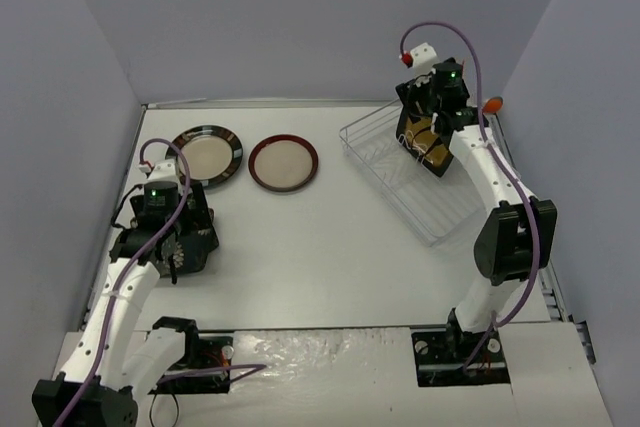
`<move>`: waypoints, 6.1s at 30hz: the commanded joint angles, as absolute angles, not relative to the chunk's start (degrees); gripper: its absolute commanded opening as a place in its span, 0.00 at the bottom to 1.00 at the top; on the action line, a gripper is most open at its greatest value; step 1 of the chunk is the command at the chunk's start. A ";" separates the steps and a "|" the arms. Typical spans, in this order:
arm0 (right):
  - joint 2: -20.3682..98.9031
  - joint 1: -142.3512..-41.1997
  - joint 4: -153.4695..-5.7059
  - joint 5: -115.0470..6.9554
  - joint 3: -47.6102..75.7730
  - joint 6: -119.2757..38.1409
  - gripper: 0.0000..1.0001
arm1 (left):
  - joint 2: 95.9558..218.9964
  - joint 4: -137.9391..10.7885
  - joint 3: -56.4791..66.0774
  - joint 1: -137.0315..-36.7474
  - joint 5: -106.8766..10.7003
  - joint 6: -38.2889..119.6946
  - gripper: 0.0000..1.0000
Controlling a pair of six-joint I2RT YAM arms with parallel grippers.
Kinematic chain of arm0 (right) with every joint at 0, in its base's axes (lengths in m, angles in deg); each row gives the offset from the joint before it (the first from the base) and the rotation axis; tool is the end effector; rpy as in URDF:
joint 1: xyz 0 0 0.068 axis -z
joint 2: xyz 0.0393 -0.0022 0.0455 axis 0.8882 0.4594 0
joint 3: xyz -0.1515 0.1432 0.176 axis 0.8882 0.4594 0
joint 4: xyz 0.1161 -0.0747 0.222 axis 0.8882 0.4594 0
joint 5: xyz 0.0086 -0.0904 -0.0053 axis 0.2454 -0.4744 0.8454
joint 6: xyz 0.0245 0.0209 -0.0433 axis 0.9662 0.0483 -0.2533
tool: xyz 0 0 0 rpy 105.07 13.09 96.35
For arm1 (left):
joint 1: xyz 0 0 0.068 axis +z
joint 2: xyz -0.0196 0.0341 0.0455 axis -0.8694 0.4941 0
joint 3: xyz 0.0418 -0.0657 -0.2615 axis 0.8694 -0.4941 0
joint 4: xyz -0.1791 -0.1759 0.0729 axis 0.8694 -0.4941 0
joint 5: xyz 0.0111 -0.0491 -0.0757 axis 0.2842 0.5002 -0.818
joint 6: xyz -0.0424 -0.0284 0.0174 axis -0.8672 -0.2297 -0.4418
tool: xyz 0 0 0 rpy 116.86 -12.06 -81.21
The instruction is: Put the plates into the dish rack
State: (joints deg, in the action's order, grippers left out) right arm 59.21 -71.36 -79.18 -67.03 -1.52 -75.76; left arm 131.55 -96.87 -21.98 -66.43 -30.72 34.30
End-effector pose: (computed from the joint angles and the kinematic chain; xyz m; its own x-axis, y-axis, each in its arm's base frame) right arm 0.4252 0.0618 0.3696 -0.1341 -0.4994 -0.8560 -0.1411 0.8646 -0.4823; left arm 0.1857 -0.0140 0.2936 -0.5386 -0.2495 -0.8047 -0.2007 0.9656 -0.1651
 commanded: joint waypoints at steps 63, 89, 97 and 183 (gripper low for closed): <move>21.77 -95.88 -105.80 -27.73 43.14 -29.50 0.95 | 173.64 -89.55 -8.47 -37.98 -41.72 39.89 0.97; 22.51 -97.21 -104.68 -30.25 41.10 -29.54 0.95 | 167.13 -82.76 -19.83 -55.29 -53.96 7.99 0.93; 21.44 -98.70 -102.82 -32.55 41.38 -29.64 0.95 | 164.55 -79.51 -15.94 -67.29 -49.74 -3.08 0.93; 32.41 -114.15 -105.37 -49.05 40.76 -18.29 0.95 | 128.18 -84.62 -33.58 -64.79 -62.18 0.57 0.00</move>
